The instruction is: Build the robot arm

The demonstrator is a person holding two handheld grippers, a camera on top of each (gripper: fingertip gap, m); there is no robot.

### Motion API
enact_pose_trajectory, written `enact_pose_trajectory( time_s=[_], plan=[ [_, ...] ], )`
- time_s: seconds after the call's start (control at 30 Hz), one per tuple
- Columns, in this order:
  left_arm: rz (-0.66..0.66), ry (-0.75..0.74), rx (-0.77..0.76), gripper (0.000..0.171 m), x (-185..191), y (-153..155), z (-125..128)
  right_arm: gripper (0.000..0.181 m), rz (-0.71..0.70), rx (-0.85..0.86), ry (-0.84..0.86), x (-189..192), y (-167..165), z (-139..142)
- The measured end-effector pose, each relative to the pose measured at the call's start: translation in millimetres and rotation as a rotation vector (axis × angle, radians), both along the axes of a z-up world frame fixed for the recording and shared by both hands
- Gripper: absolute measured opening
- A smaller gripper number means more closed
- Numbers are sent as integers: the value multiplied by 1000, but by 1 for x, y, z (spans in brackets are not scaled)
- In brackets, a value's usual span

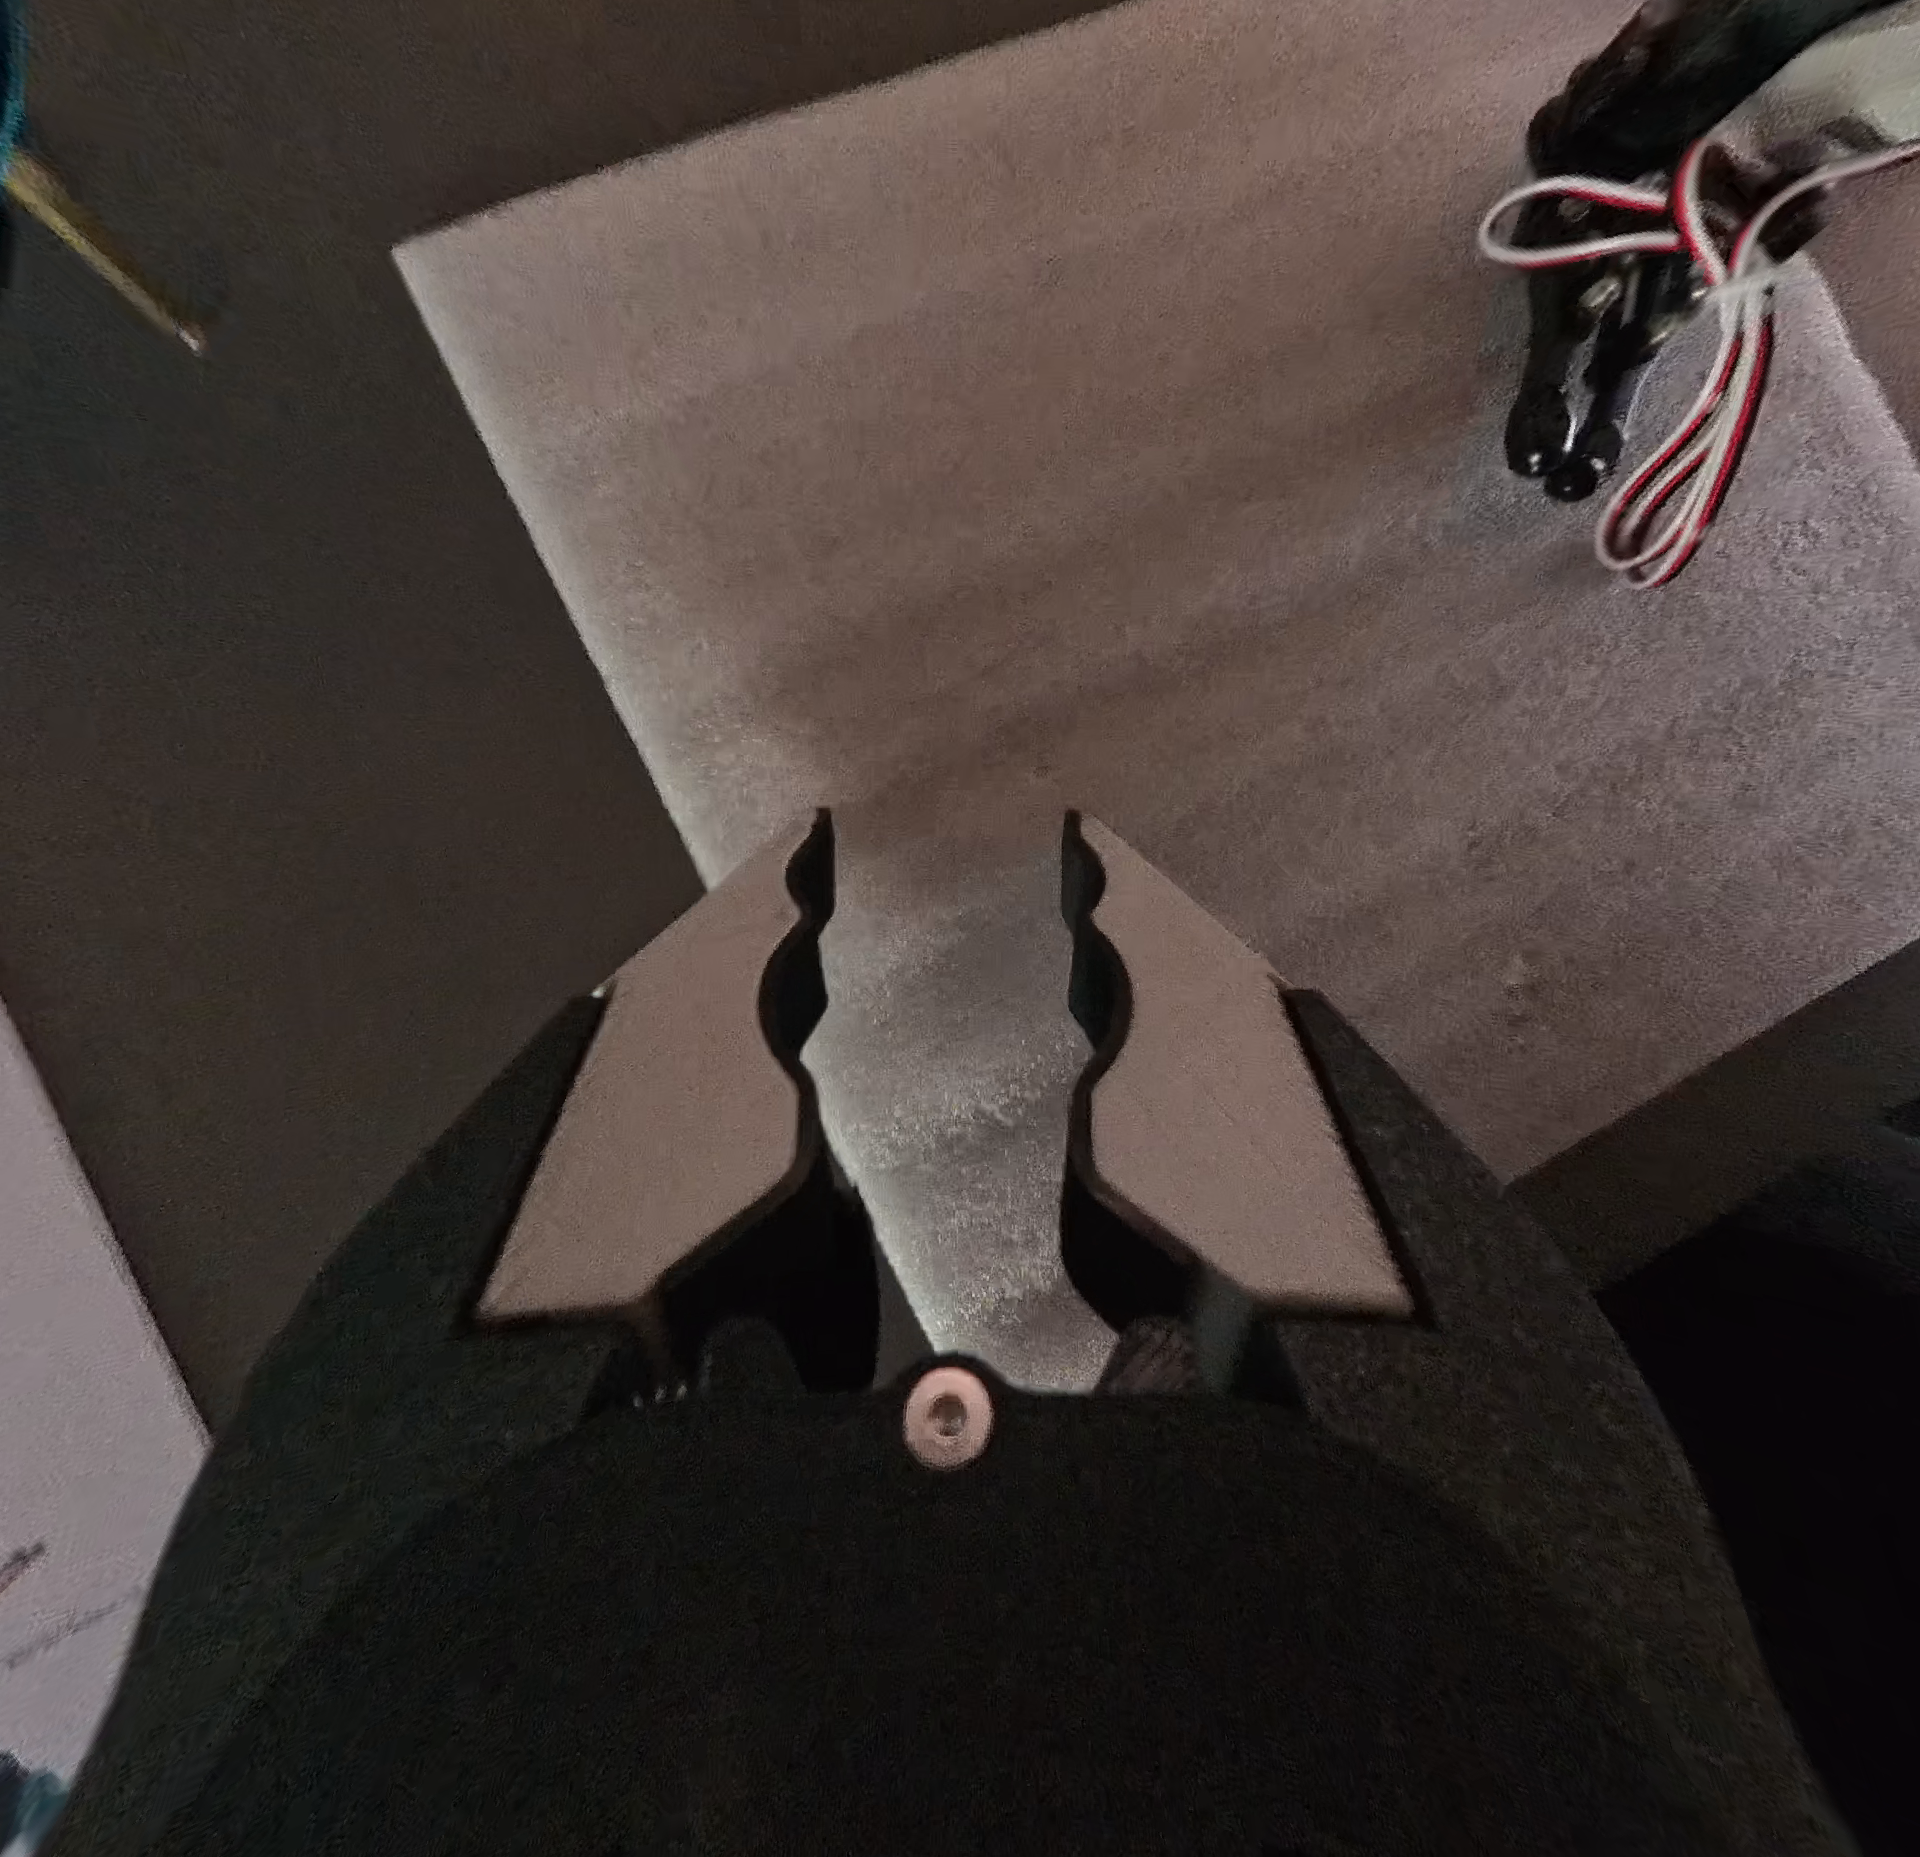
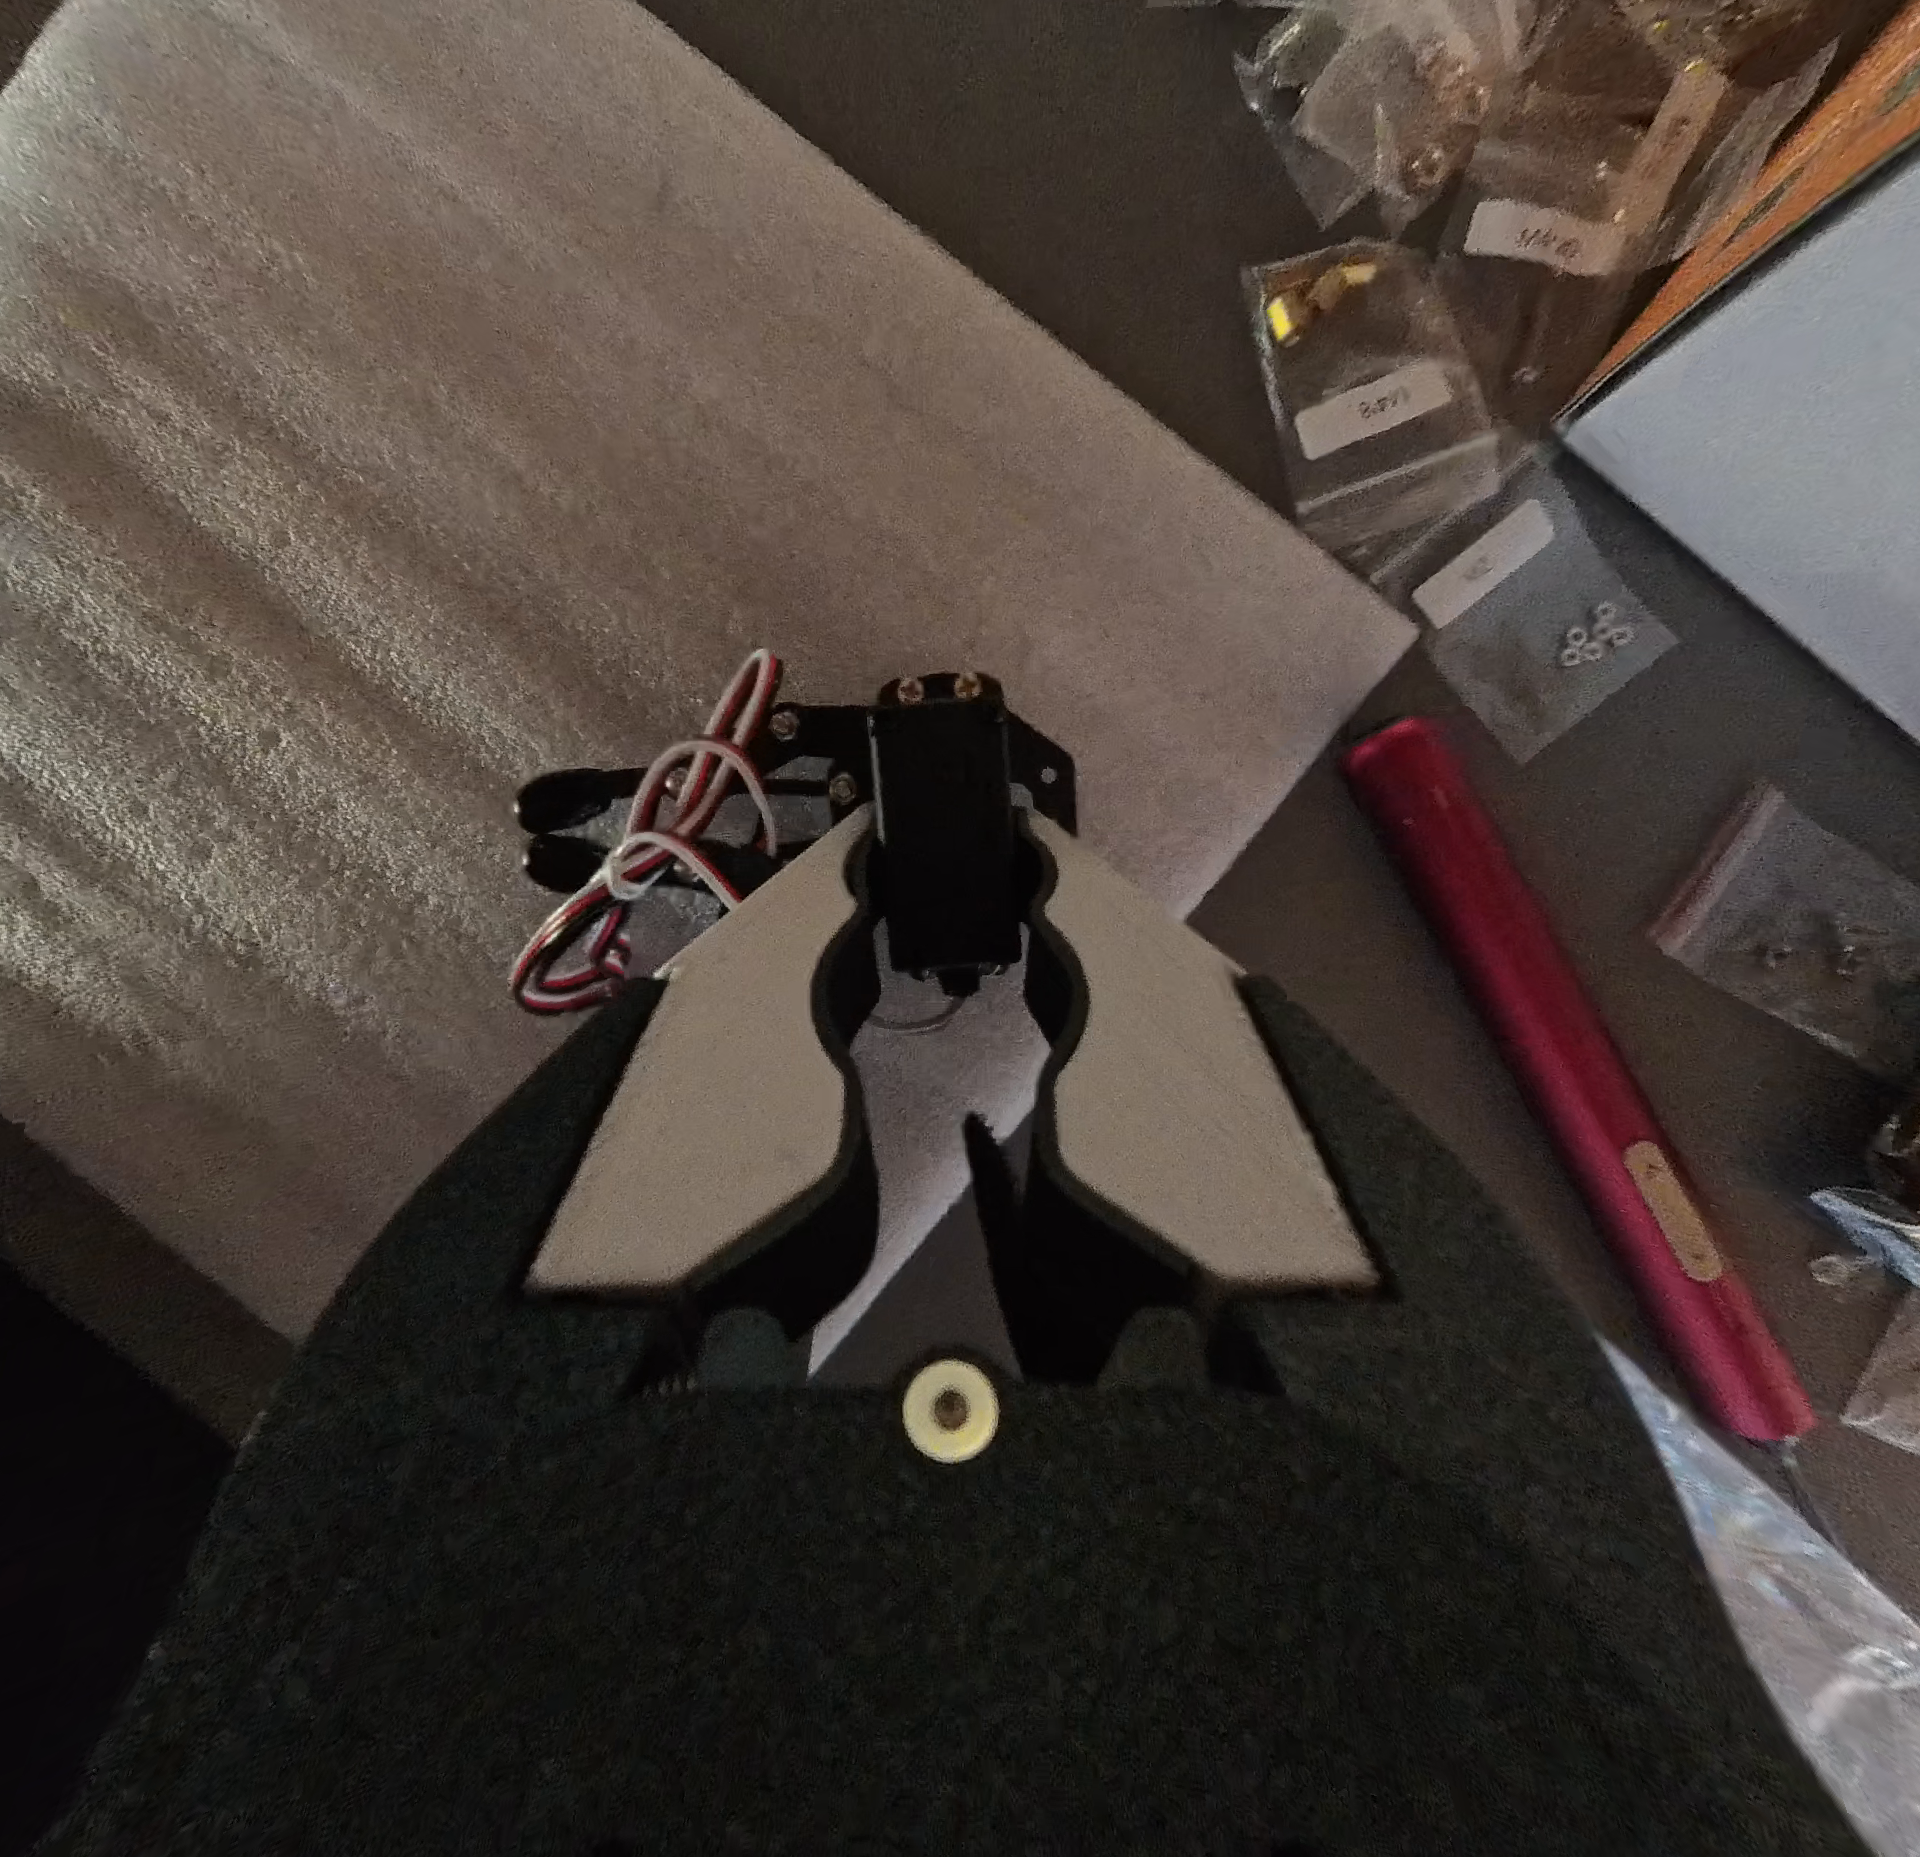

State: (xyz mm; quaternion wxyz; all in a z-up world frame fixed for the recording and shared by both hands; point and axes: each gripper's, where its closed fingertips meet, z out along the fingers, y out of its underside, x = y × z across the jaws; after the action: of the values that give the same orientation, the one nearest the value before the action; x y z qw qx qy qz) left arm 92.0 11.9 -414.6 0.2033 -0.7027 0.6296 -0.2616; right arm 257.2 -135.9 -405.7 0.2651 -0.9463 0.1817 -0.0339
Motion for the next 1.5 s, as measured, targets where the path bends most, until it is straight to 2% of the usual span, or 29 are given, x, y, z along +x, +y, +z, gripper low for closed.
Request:
enact_pose_trajectory(
  time_s=[0.1,0.17,0.23,0.33,0.43,0.5,0.53,0.6,0.67,0.73,0.77,0.83,0.93,1.03,1.13,1.23,1.3,1.37,1.5],
  plan=[
    [-39,-52,-18,27,15,1,12,21,-7,38,-25,9,3,14],
    [-86,-3,-45,27,15,-2,1,21,-9,83,-9,17,8,22],
    [-115,34,-27,26,10,-2,-10,21,0,60,-63,33,8,26],
    [-122,26,-1,26,6,-2,-11,21,43,-12,-61,46,5,11],
    [-126,29,13,26,4,-2,-10,22,90,-6,-4,39,9,-7],
    [-107,25,-8,33,4,-1,-7,22,93,12,-26,39,9,-5],
    [-93,11,-23,41,4,2,-2,30,83,12,-40,42,8,-3],
    [-63,-52,-51,44,3,15,16,60,62,18,-68,47,4,5],
    [-32,-153,-84,44,2,44,45,60,45,63,-98,49,3,30],
    [35,-281,-84,44,3,95,80,58,54,155,-120,44,11,66],
    [65,-338,-65,44,4,124,96,56,59,227,-128,39,22,86],
    [91,-413,-6,47,12,180,120,49,134,431,-89,12,69,125],
    [40,-478,52,47,42,231,141,48,214,634,-48,-35,165,145],
    [-69,-559,-6,45,74,238,164,47,284,728,-99,-71,261,137],
    [-178,-491,-72,43,94,232,158,53,301,719,-81,-83,325,109],
    [-260,-426,-49,33,103,224,143,52,290,743,-48,-85,351,102],
    [-272,-420,-28,21,107,222,137,36,260,729,-78,-76,354,101],
    [-252,-425,7,5,113,225,137,30,261,725,-51,-74,353,101],
    [-200,-391,104,0,117,228,138,27,239,713,-51,-75,353,104]
  ],
)
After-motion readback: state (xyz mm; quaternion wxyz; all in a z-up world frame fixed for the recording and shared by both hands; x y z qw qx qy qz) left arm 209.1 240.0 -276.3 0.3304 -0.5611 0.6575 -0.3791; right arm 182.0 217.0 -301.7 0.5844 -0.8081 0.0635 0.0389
